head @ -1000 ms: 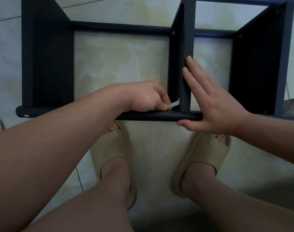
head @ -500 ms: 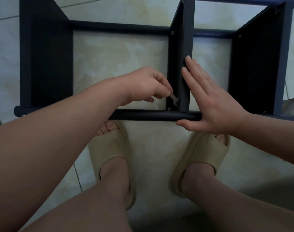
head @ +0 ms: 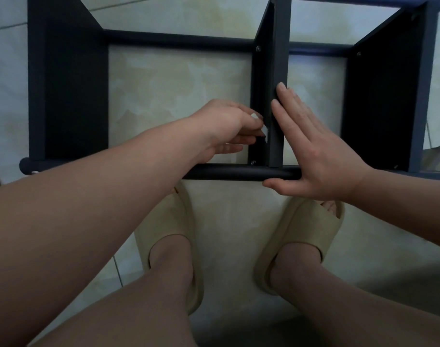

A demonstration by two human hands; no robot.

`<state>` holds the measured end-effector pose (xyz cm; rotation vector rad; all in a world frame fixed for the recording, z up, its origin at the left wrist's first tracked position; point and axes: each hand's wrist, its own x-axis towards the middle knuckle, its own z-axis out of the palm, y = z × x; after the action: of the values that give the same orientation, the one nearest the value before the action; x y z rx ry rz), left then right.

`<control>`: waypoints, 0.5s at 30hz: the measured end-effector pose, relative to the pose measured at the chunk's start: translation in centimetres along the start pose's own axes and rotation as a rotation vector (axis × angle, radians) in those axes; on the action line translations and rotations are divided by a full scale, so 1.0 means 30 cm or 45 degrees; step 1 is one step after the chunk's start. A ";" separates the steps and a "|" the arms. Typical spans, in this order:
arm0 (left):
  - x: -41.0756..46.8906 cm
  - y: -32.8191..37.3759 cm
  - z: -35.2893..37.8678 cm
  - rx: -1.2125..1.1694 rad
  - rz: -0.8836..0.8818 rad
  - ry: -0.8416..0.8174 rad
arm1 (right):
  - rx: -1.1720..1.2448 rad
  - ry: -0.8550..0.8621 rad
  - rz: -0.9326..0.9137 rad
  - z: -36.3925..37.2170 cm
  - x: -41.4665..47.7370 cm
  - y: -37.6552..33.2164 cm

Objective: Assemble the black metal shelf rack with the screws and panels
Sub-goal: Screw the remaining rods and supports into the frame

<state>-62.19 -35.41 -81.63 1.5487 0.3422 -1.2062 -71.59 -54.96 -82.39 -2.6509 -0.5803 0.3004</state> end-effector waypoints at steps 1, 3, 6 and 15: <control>-0.001 0.001 0.002 -0.007 -0.008 -0.005 | 0.000 0.002 -0.001 0.000 0.000 0.000; -0.002 0.001 0.005 -0.009 -0.037 -0.028 | 0.000 0.005 -0.003 0.000 0.000 0.000; -0.005 -0.001 0.004 -0.005 -0.094 -0.056 | 0.002 0.006 -0.005 0.002 -0.001 0.001; -0.004 -0.003 -0.005 0.049 -0.081 -0.017 | 0.004 0.004 -0.008 0.005 0.000 0.005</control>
<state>-62.23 -35.21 -81.60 1.5727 0.3636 -1.2787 -71.57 -55.03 -82.58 -2.6460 -0.5864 0.2952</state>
